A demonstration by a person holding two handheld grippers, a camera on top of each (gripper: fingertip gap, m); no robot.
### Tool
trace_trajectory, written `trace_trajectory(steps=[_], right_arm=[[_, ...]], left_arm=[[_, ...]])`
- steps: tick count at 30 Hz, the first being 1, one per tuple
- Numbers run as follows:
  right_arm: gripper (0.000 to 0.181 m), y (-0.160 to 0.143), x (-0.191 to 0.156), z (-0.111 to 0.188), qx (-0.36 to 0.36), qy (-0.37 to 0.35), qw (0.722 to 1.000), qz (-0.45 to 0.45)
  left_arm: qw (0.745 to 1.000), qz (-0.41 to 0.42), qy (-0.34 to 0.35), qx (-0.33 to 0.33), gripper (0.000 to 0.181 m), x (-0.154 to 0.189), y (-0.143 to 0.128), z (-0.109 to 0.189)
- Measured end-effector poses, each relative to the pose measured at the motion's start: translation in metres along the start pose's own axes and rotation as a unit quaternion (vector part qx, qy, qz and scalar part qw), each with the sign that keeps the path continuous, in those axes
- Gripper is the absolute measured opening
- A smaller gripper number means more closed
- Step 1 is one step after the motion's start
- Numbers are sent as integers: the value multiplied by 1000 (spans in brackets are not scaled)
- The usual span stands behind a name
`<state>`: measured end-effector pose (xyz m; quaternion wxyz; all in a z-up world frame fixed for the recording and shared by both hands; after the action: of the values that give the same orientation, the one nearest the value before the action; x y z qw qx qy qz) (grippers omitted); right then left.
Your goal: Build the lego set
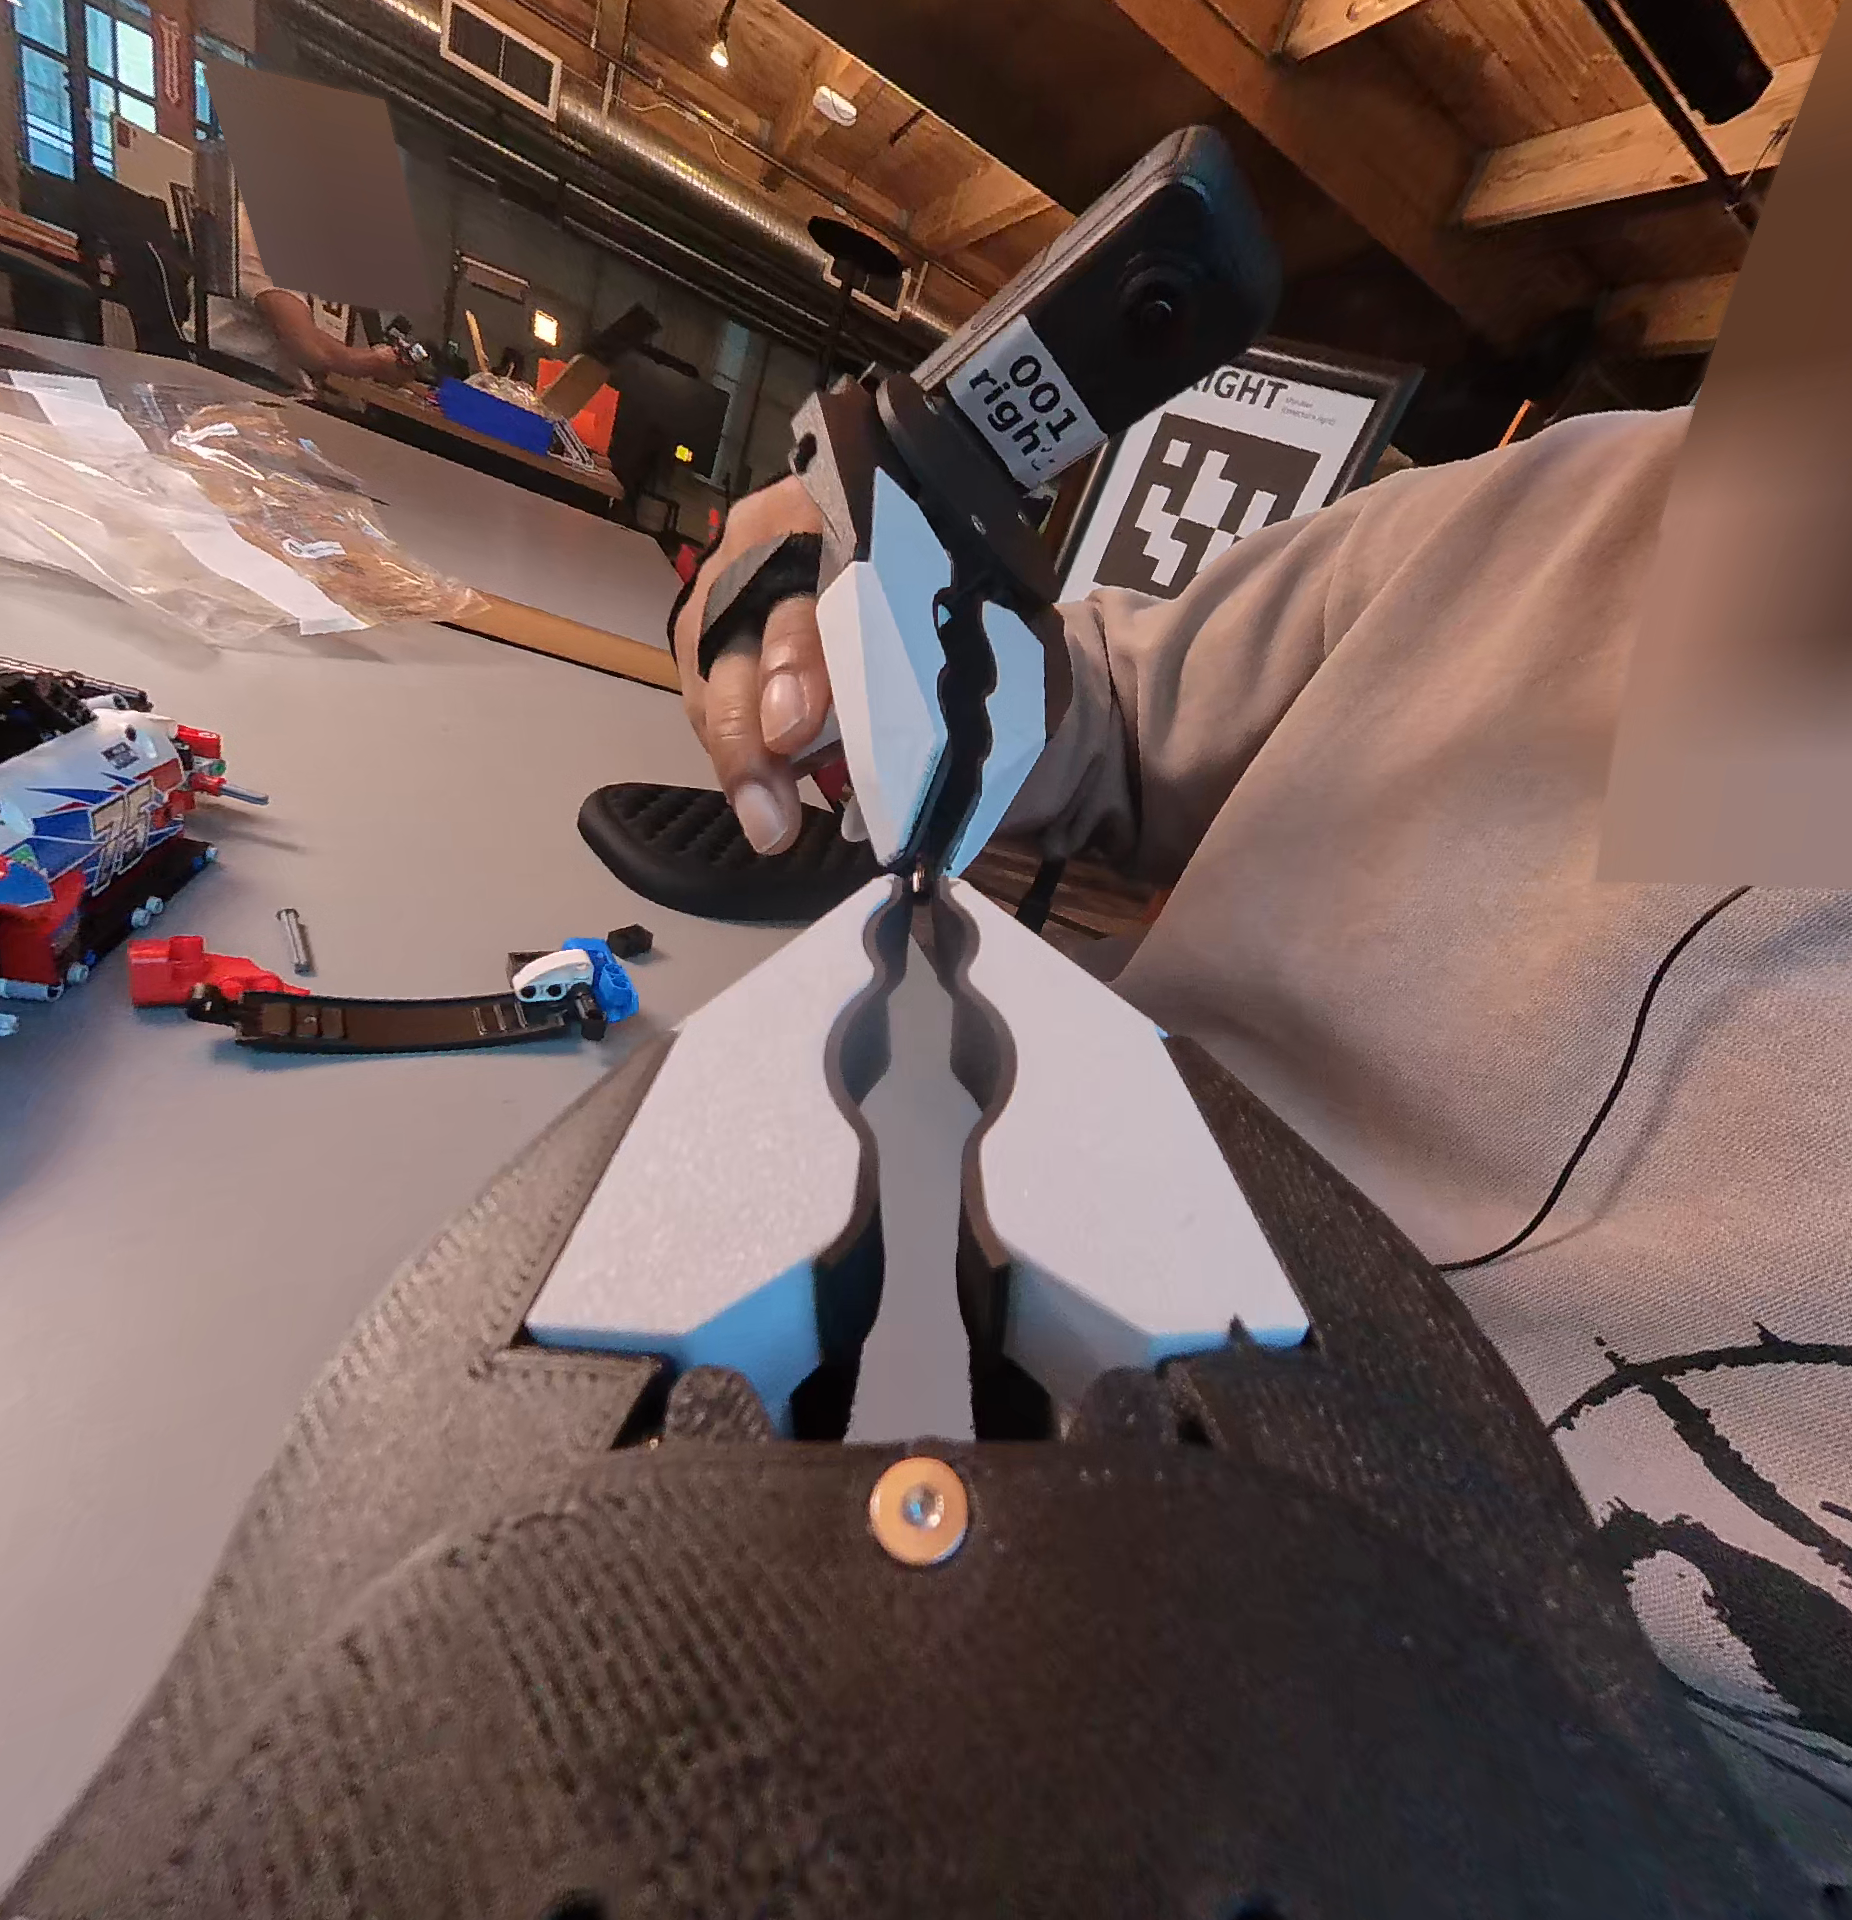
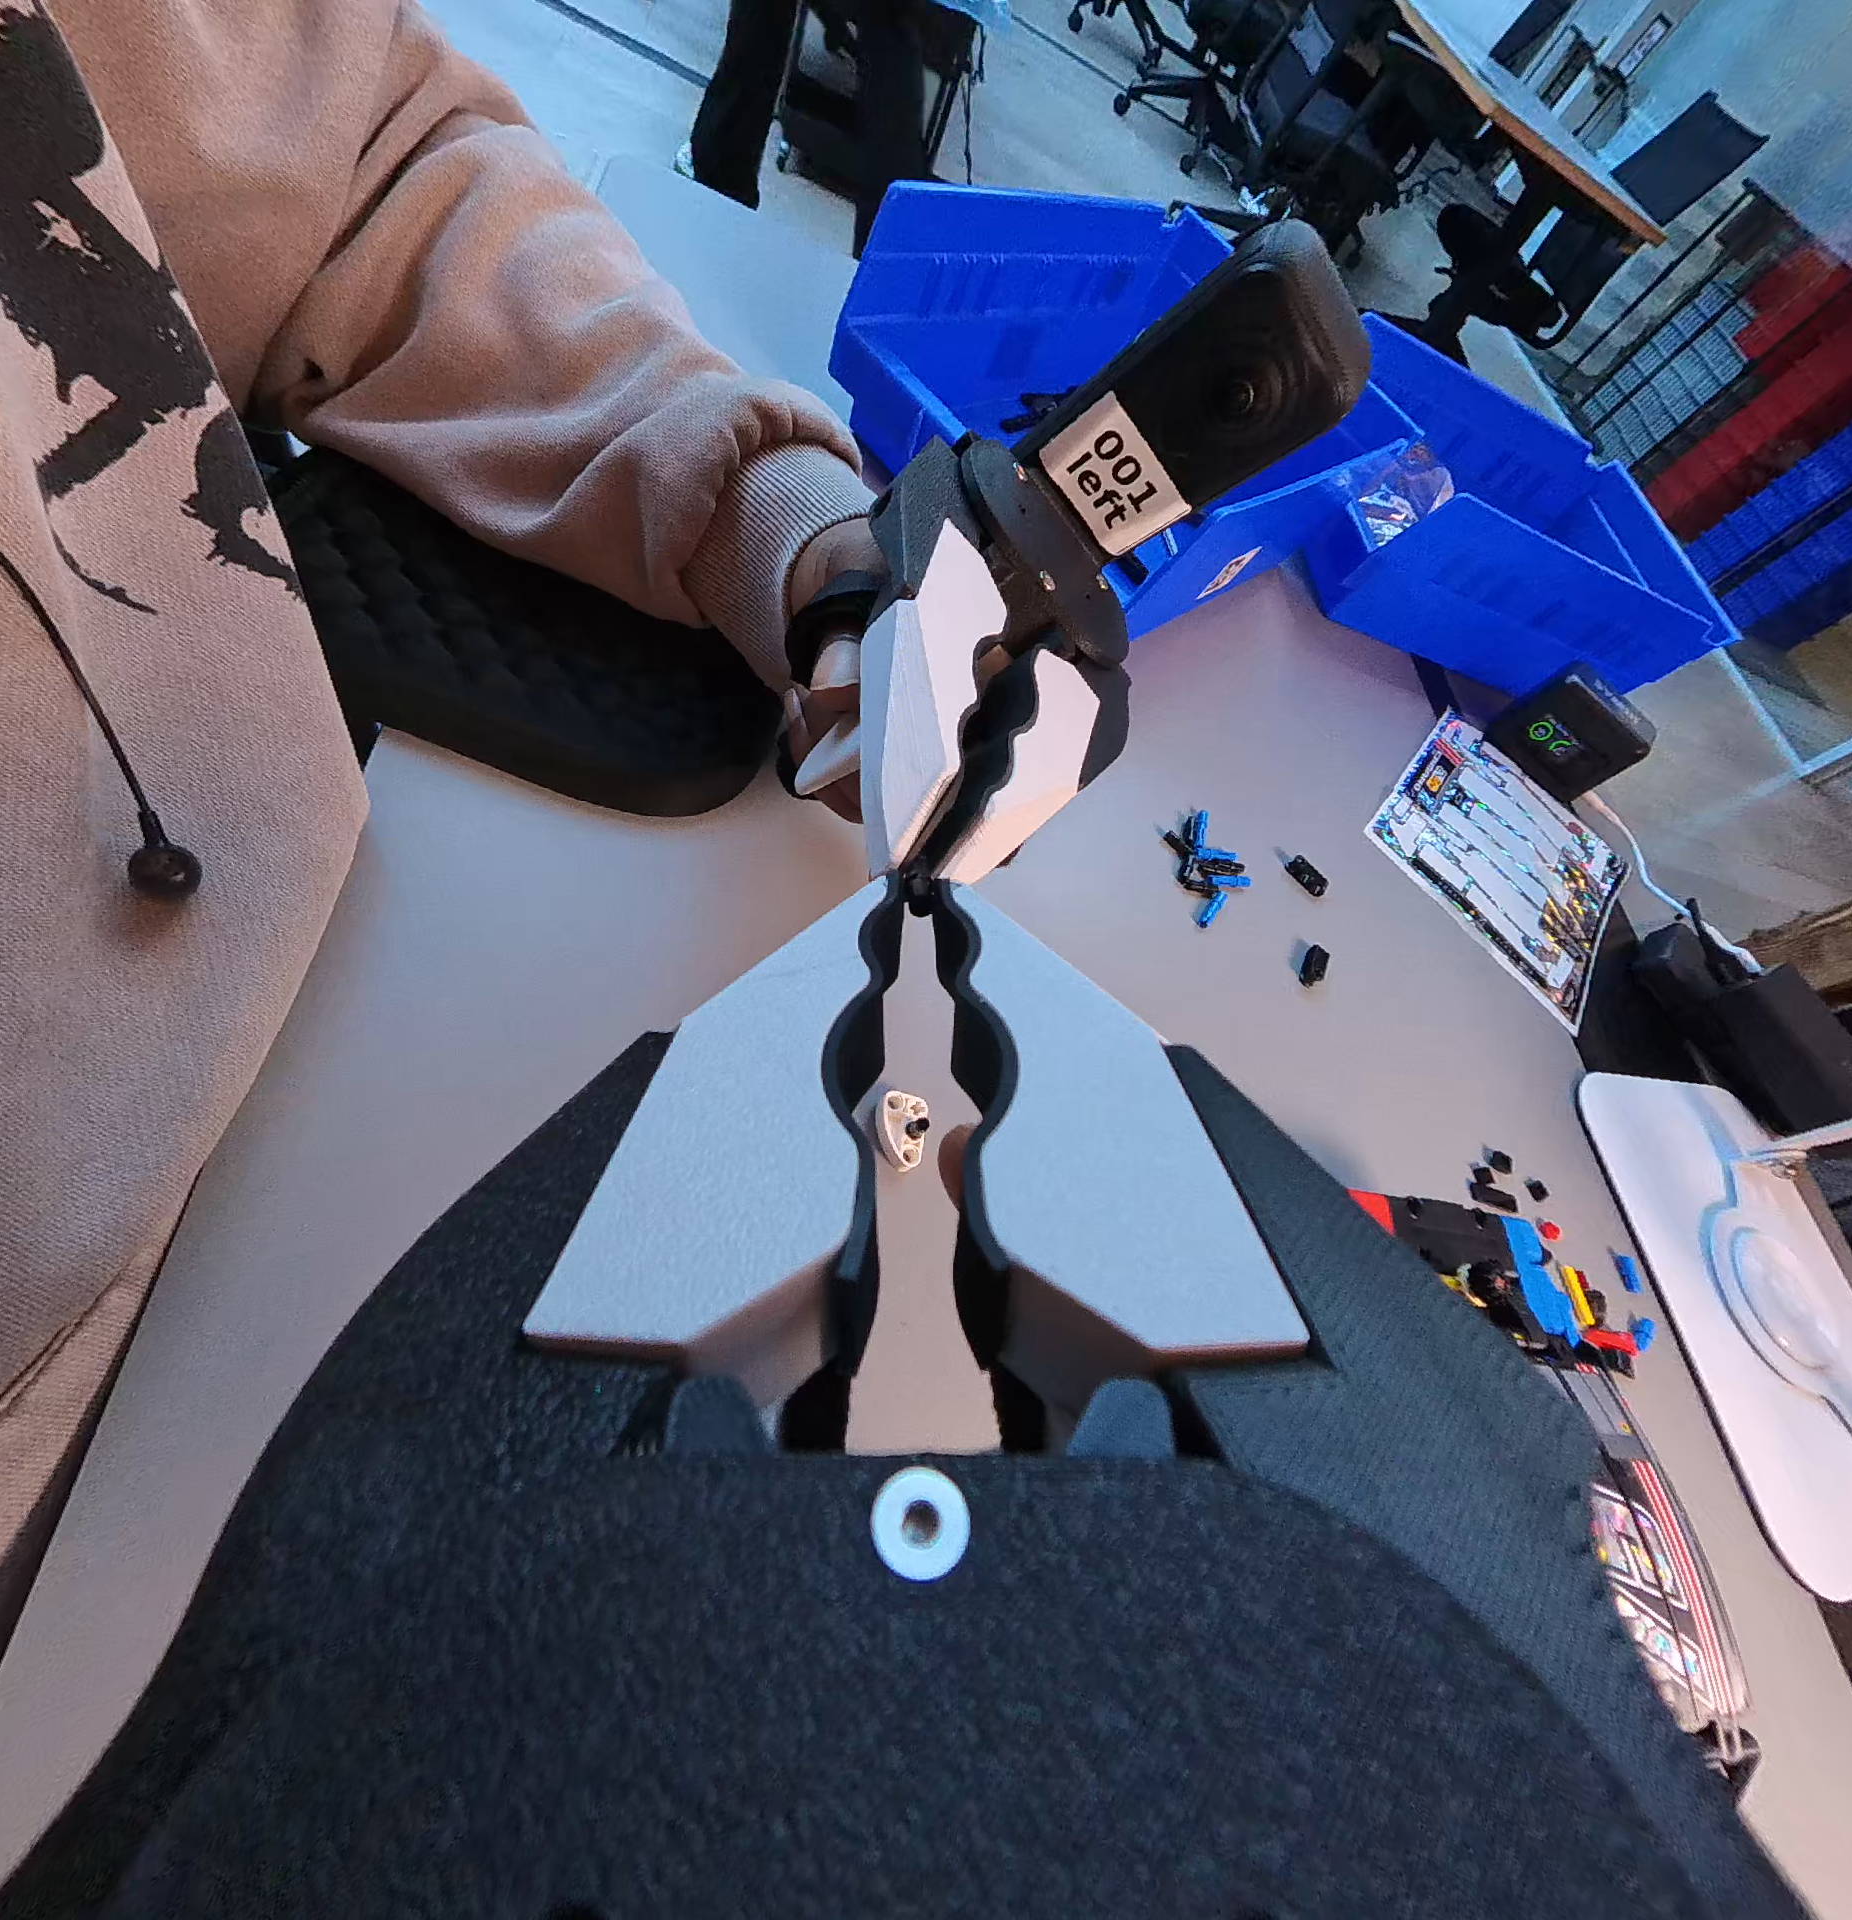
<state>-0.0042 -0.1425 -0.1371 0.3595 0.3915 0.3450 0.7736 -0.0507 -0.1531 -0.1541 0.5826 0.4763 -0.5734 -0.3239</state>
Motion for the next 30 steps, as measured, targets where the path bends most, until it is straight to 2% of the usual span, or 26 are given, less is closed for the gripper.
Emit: trace_trajectory(steps=[5,8,10,12,14,16,21,30], right_arm=[[2,-1,1,0,-9,8,1000,-13],[2,-12,9,-2,-55,7,998,-40],[2,-30,14,-4,-119,19,990,-70],[2,-53,17,-8,-188,31,976,-102],[1,-73,16,-16,-239,45,960,-138],[2,-86,14,-24,-272,60,946,-168],[2,-98,13,-38,-309,95,925,-200],[2,-104,13,-48,-353,119,904,-211]], left_arm=[[1000,-3,8,-3,2,-2,-1,0],[998,-19,63,-16,3,-16,-2,2],[986,-69,136,-71,15,-35,-13,7],[961,-122,191,-157,25,-52,-31,13],[940,-137,209,-232,35,-61,-51,15],[928,-147,211,-269,38,-63,-60,12],[901,-161,222,-336,34,-69,-77,11],[884,-181,244,-355,14,-72,-82,9]])
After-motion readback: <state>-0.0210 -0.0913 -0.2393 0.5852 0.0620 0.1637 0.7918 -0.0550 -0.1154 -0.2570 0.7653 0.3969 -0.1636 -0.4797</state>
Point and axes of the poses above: each gripper's, where its closed fingertips meet, z back along the fingers, y out of its top, x = y × z across the jaws, the point moved 3 cm from there along z, back along the fingers, and after that the axes turned 3 degrees about y, right-handed, at the moved point
